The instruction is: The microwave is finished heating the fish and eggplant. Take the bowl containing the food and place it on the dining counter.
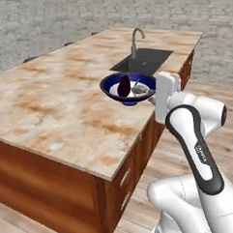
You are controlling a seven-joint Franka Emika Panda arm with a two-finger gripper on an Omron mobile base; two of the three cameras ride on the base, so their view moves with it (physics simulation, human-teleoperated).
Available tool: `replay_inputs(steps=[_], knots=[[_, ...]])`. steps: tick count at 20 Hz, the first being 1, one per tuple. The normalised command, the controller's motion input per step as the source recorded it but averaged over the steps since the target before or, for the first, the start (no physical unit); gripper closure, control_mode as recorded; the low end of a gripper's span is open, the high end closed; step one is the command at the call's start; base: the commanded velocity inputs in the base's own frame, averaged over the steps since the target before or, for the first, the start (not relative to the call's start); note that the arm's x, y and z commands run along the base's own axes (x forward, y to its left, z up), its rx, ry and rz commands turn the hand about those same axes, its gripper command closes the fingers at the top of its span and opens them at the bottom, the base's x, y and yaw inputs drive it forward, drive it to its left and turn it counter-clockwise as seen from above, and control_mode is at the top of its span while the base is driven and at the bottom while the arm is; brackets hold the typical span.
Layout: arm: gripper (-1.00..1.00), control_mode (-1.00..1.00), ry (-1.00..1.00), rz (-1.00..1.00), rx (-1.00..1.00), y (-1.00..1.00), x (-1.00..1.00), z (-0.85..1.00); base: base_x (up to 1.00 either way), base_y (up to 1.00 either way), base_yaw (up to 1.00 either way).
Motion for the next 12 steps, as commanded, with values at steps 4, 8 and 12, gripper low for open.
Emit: replay_inputs(steps=[4,8,12], knots=[[1.00,1.00,0.00,0.00,0.00,0.00,0.00,0.00,0.75,-0.76,0.62],[1.00,1.00,0.00,0.00,0.00,0.00,0.00,0.00,0.67,-0.72,0.64],[1.00,-1.00,0.01,0.36,0.00,-0.24,0.33,-0.26,0.30,-0.33,0.34]])
